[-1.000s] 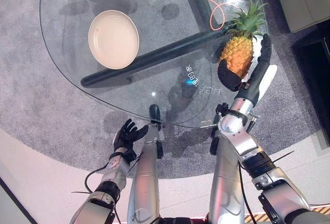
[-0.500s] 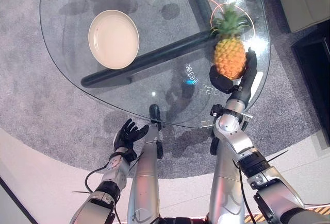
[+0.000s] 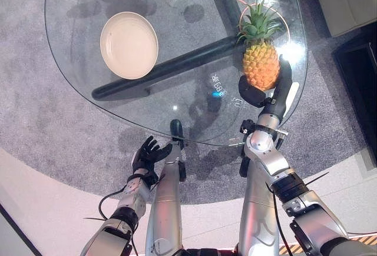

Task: Pick up the fruit to the plate

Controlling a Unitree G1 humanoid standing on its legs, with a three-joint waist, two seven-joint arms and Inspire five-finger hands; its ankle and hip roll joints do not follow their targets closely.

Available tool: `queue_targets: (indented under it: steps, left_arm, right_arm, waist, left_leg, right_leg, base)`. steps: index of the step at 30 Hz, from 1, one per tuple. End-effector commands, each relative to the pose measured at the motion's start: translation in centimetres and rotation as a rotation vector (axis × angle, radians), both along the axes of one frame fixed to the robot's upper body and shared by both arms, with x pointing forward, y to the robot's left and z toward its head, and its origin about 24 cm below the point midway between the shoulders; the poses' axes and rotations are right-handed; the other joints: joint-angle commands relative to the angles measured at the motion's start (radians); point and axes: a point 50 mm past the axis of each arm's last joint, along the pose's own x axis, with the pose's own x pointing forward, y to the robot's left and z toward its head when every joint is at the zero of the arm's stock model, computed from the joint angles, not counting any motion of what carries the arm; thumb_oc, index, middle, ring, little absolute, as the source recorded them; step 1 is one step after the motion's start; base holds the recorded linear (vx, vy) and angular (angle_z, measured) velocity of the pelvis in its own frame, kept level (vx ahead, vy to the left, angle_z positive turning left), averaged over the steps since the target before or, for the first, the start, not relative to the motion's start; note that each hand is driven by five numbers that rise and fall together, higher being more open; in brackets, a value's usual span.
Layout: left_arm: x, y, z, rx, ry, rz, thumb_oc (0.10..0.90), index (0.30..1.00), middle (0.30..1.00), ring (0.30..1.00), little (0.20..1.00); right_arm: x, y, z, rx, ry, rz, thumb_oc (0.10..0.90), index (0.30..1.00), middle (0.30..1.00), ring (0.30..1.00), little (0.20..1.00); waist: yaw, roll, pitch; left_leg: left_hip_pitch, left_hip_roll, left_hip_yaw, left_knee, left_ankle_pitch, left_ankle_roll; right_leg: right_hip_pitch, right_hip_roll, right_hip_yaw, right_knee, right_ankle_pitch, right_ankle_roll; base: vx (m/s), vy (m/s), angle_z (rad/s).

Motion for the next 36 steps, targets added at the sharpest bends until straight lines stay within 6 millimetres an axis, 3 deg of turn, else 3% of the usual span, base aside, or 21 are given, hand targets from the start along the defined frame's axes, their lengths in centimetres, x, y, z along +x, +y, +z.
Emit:
queue_targets:
  steps: [1,6,13,19,24,27,31,34,36]
  left_arm:
    - [-1.5,1.2,-1.1,0.031,0.04,0.061,0.8,0.9,0.9,0.9,0.9]
    - [-1.5,1.1,-1.1,0.028,0.038,0.06,0.8,0.9,0.9,0.9,0.9]
    - [-1.5,1.5,-1.0,-0.002,0.022,0.095,0.8,0.9,0.9,0.9,0.9]
    - [-1.6,3.4,-0.2,-0.073,-0.041,0.305,0.8,0.9,0.9,0.9,0.9]
    - [-1.1,5.4,1.7,-0.191,-0.168,0.514,0.8,0.9,0.9,0.9,0.9]
    - [-0.3,6.3,3.5,-0.21,-0.264,0.588,0.8,0.9,0.9,0.9,0.9]
    - [-0.1,6.7,4.3,-0.224,-0.306,0.619,0.8,0.9,0.9,0.9,0.9]
    - [1.6,8.3,9.0,-0.259,-0.502,0.687,0.8,0.9,0.9,0.9,0.9]
    - [1.9,8.6,10.7,-0.253,-0.573,0.705,0.8,0.9,0.9,0.9,0.9]
  right_arm:
    - [-0.5,-0.7,-0.7,-0.071,0.027,-0.031,0.1,0.3,0.3,0.3,0.2]
    - [-0.6,-0.7,1.1,-0.236,-0.053,-0.085,0.1,0.3,0.3,0.3,0.2]
    - [-0.6,-1.1,2.3,-0.324,-0.097,-0.107,0.1,0.3,0.3,0.3,0.2]
    - [-1.0,-1.6,3.2,-0.363,-0.147,-0.129,0.1,0.3,0.3,0.3,0.2]
    - [-1.2,-2.1,4.0,-0.393,-0.196,-0.152,0.1,0.3,0.3,0.3,0.2]
    - [-1.2,-2.3,4.6,-0.39,-0.223,-0.154,0.1,0.3,0.3,0.3,0.2]
    - [-1.2,-2.5,5.0,-0.393,-0.239,-0.151,0.1,0.3,0.3,0.3,0.2]
    - [-1.4,-2.5,6.3,-0.39,-0.299,-0.121,0.1,0.3,0.3,0.3,0.2]
    - [-1.5,-2.6,6.7,-0.391,-0.326,-0.115,0.1,0.3,0.3,0.3,0.2]
  waist:
    - [-0.002,0.04,-0.013]
    - [-0.005,0.04,-0.013]
    - [-0.006,0.042,-0.013]
    - [-0.003,0.042,-0.013]
    - [0.0,0.043,-0.013]
    - [0.004,0.042,-0.013]
    - [0.005,0.041,-0.013]
    - [0.006,0.032,-0.013]
    - [0.005,0.031,-0.013]
  left_leg:
    - [-0.024,-0.024,-0.011,0.1,-0.079,0.026]
    - [-0.024,-0.023,-0.01,0.102,-0.08,0.026]
    - [-0.021,-0.023,-0.011,0.102,-0.082,0.027]
    - [-0.012,-0.026,-0.014,0.097,-0.084,0.026]
    - [0.007,-0.031,-0.017,0.088,-0.083,0.026]
    - [0.016,-0.032,-0.019,0.078,-0.081,0.026]
    - [0.018,-0.032,-0.021,0.077,-0.08,0.025]
    - [0.033,-0.028,-0.016,0.056,-0.074,0.023]
    - [0.035,-0.03,-0.017,0.054,-0.075,0.024]
  right_leg:
    - [0.011,0.032,-0.056,-0.121,0.103,-0.037]
    - [0.009,0.034,-0.053,-0.12,0.103,-0.033]
    - [0.01,0.034,-0.05,-0.117,0.098,-0.032]
    - [0.02,0.031,-0.05,-0.115,0.089,-0.03]
    - [0.032,0.03,-0.052,-0.102,0.077,-0.028]
    - [0.041,0.03,-0.056,-0.103,0.073,-0.029]
    - [0.044,0.03,-0.058,-0.102,0.072,-0.028]
    - [0.061,0.031,-0.067,-0.111,0.07,-0.026]
    - [0.063,0.032,-0.067,-0.112,0.069,-0.026]
  base:
    - [0.0,0.0,0.0]
    - [0.0,0.0,0.0]
    - [0.0,0.0,0.0]
    - [0.0,0.0,0.0]
    - [0.0,0.0,0.0]
    - [0.0,0.0,0.0]
    - [0.0,0.0,0.0]
    - [-0.06,-0.028,0.04]
    - [-0.04,-0.014,0.05]
